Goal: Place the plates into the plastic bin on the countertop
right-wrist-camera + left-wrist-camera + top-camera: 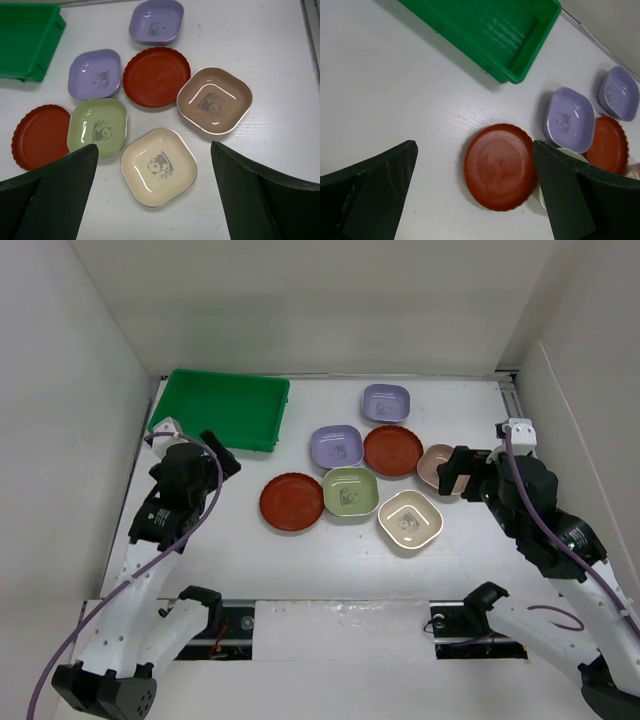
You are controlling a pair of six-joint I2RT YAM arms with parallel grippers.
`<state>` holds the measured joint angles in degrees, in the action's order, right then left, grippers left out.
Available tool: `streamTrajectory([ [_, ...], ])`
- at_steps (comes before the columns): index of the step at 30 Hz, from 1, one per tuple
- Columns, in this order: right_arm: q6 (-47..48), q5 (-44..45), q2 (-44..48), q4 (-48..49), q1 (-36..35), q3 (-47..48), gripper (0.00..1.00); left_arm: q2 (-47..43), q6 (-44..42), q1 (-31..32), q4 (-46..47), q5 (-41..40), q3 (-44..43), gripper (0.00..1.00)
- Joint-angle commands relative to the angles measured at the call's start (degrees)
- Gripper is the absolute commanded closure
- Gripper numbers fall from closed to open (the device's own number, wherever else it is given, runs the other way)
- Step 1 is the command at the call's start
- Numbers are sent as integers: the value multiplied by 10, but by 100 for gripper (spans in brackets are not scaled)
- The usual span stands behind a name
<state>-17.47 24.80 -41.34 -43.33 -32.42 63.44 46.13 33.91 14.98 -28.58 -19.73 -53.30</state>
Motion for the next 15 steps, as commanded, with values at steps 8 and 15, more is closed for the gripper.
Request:
streamTrajectory([
  [8,11,-81,-2,41,-5,12,0,112,170,0,197,184,177,0],
  [15,11,-114,10,52,-21,-13,0,268,168,10,256,131,183,4],
])
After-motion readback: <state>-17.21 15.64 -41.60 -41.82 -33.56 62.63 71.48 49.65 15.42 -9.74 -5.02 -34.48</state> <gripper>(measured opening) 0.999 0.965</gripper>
